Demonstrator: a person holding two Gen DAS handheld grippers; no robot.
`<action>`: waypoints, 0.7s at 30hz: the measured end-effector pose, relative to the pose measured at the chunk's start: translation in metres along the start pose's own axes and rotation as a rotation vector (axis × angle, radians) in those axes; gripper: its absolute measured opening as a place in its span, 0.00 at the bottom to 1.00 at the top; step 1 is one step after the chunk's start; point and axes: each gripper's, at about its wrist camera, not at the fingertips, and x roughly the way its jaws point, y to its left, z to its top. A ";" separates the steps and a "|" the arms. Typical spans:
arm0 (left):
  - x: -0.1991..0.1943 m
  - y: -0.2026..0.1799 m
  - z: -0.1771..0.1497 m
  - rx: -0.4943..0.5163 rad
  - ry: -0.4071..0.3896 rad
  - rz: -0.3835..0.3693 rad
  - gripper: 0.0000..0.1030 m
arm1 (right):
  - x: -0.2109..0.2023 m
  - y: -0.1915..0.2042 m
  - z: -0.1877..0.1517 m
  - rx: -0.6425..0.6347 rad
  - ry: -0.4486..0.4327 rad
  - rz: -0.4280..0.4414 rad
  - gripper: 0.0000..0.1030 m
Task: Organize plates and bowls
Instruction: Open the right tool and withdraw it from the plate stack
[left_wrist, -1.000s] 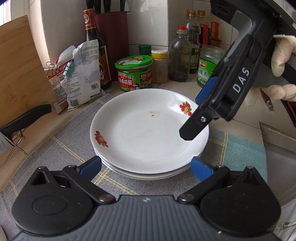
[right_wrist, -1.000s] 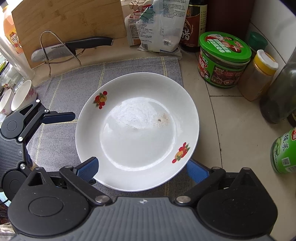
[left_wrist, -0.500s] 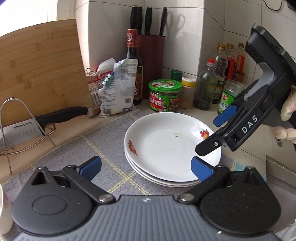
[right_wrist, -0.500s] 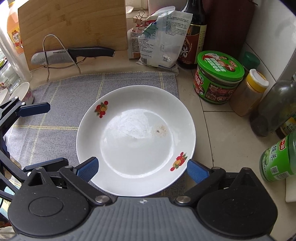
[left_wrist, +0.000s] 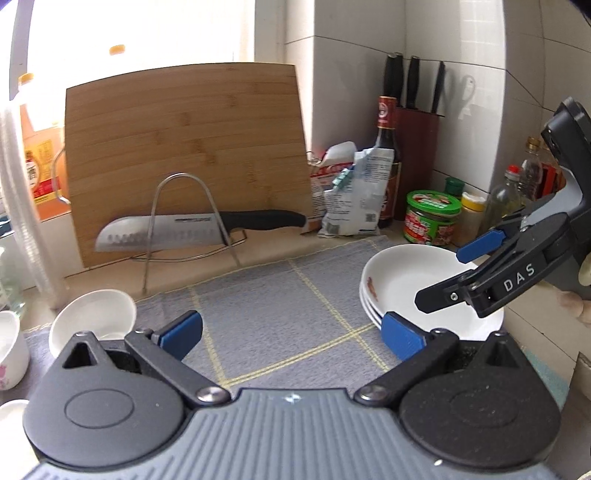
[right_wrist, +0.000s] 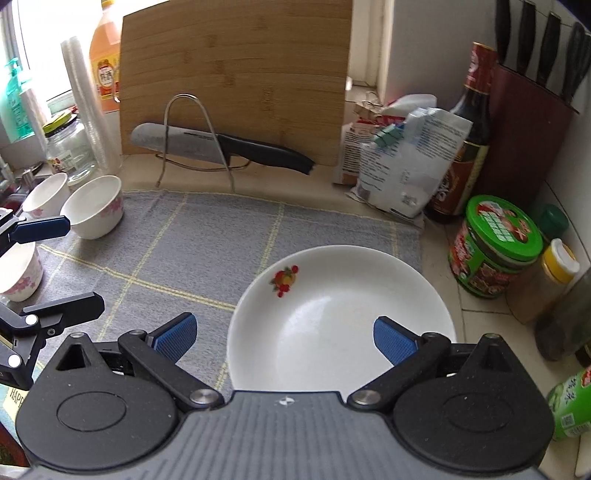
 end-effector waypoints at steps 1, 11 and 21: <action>-0.005 0.004 -0.003 -0.009 0.001 0.019 0.99 | 0.003 0.005 0.001 -0.010 -0.002 0.021 1.00; -0.056 0.053 -0.042 -0.071 0.009 0.116 0.99 | 0.028 0.083 0.011 -0.087 0.002 0.124 1.00; -0.101 0.126 -0.083 -0.044 0.060 0.176 0.99 | 0.045 0.182 0.018 -0.129 0.018 0.128 1.00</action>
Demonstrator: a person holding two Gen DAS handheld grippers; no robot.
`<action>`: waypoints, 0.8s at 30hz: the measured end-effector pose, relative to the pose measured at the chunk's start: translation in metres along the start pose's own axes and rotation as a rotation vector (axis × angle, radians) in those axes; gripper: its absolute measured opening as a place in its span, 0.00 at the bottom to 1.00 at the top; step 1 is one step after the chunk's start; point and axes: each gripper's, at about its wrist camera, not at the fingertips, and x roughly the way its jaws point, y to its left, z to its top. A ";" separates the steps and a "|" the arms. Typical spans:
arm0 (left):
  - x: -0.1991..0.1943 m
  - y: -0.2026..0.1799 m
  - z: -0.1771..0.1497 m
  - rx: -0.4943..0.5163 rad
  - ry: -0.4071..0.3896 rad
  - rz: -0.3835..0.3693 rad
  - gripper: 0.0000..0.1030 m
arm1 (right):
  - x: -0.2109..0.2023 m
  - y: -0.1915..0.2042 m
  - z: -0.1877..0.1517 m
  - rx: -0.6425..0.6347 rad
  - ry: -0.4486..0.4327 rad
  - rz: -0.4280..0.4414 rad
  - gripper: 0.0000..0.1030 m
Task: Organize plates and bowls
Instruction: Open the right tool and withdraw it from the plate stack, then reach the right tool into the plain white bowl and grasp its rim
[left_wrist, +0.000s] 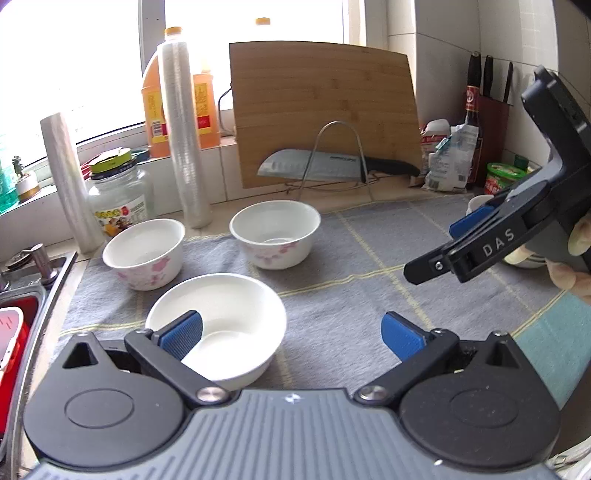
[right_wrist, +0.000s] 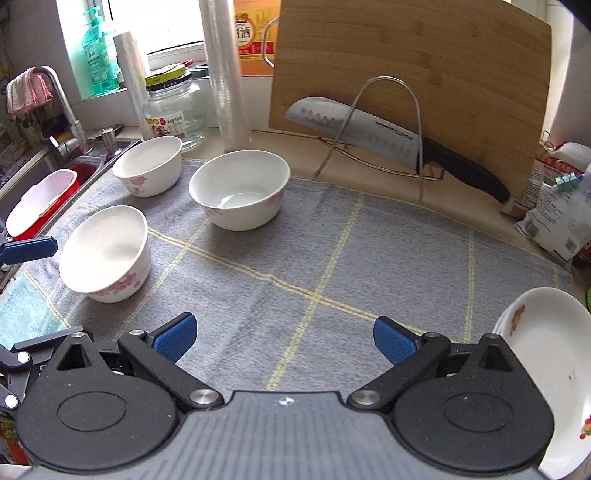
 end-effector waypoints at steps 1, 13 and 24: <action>-0.001 0.006 -0.003 0.008 0.005 0.010 0.99 | 0.003 0.007 0.002 -0.004 0.002 -0.002 1.00; 0.011 0.061 -0.029 0.040 0.032 0.021 0.99 | 0.025 0.072 0.028 -0.048 -0.005 0.050 1.00; 0.033 0.070 -0.029 0.077 0.018 -0.073 0.97 | 0.046 0.109 0.044 -0.117 0.003 0.142 1.00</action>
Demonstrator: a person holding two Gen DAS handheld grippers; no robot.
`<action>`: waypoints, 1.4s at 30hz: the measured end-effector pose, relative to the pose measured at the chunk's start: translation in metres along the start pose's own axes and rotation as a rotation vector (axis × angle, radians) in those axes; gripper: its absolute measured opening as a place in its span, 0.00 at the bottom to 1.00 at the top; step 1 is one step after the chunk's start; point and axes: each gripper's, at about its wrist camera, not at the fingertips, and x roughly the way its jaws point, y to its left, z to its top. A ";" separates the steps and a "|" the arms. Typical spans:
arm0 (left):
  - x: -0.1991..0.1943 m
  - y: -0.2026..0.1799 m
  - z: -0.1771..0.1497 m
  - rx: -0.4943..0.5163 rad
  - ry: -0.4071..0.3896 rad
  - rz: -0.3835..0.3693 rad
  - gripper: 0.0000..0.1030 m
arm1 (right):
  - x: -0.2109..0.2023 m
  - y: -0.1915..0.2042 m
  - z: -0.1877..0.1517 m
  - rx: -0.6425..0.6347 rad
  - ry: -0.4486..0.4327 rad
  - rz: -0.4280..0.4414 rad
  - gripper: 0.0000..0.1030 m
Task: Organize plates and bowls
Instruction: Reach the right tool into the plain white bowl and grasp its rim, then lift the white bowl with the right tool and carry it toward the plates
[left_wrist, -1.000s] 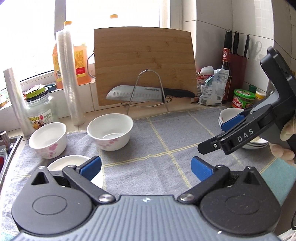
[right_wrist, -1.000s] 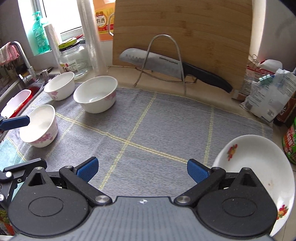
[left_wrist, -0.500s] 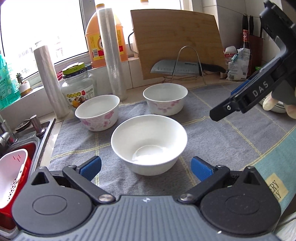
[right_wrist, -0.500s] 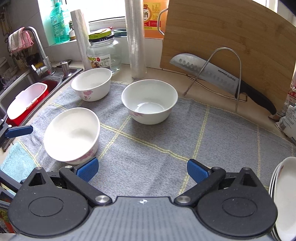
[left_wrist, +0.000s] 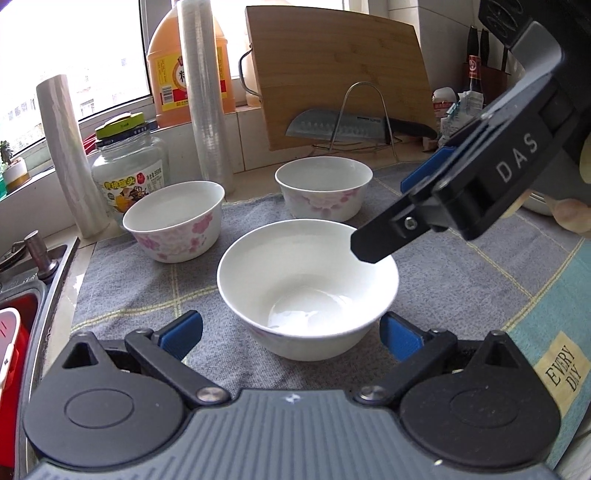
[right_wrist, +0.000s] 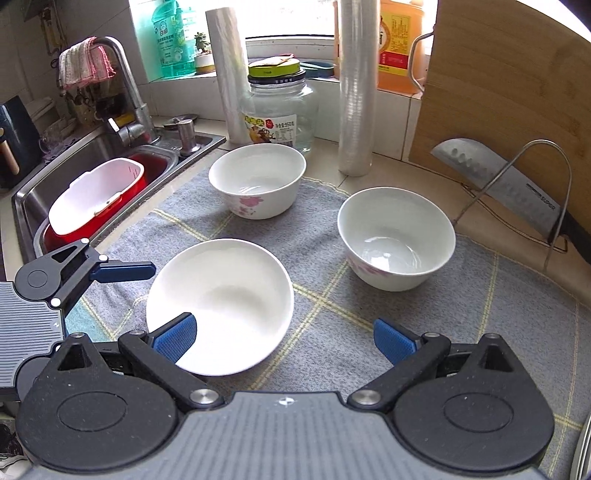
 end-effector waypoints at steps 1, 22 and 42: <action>0.001 0.000 0.000 0.003 -0.002 -0.009 0.97 | 0.002 0.001 0.001 -0.002 0.000 0.006 1.00; 0.009 0.007 0.003 0.033 -0.010 -0.085 0.94 | 0.042 0.007 0.018 -0.026 0.056 0.124 0.81; 0.008 0.004 0.005 0.037 -0.003 -0.102 0.91 | 0.042 0.005 0.020 0.001 0.069 0.158 0.76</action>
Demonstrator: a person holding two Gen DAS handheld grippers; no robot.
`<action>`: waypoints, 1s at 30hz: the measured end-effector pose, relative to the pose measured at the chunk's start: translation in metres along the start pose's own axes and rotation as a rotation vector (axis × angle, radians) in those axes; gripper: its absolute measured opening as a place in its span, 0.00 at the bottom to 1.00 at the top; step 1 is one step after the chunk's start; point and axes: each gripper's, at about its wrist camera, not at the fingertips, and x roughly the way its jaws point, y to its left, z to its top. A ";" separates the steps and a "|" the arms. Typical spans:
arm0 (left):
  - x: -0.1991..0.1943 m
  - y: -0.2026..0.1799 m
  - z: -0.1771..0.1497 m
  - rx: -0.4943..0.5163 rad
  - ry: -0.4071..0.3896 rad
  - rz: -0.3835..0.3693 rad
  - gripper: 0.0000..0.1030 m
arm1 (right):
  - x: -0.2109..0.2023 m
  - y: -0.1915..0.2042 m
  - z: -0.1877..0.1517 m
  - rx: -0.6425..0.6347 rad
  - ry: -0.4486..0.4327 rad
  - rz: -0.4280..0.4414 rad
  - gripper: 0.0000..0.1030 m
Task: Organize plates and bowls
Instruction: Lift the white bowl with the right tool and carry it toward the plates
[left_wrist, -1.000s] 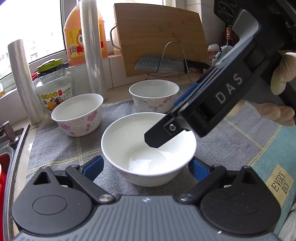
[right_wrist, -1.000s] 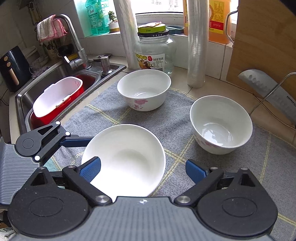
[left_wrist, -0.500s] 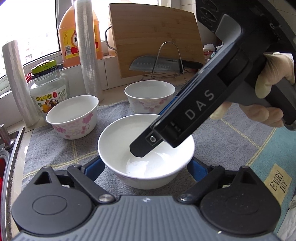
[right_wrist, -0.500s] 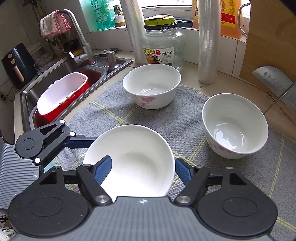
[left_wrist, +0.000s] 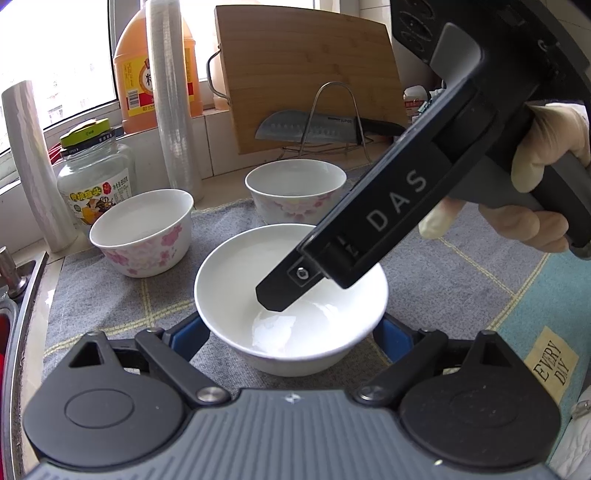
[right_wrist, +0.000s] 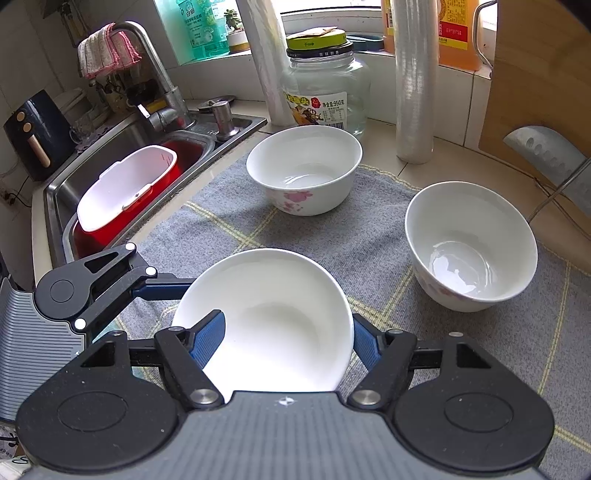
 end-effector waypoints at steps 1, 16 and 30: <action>-0.001 0.000 0.001 0.001 -0.002 -0.001 0.91 | -0.001 0.000 0.000 0.002 -0.002 0.001 0.76; -0.008 -0.031 0.017 0.045 -0.010 -0.068 0.91 | -0.041 -0.011 -0.023 0.045 -0.028 -0.035 0.76; 0.009 -0.081 0.040 0.129 -0.029 -0.193 0.91 | -0.092 -0.047 -0.068 0.155 -0.068 -0.135 0.76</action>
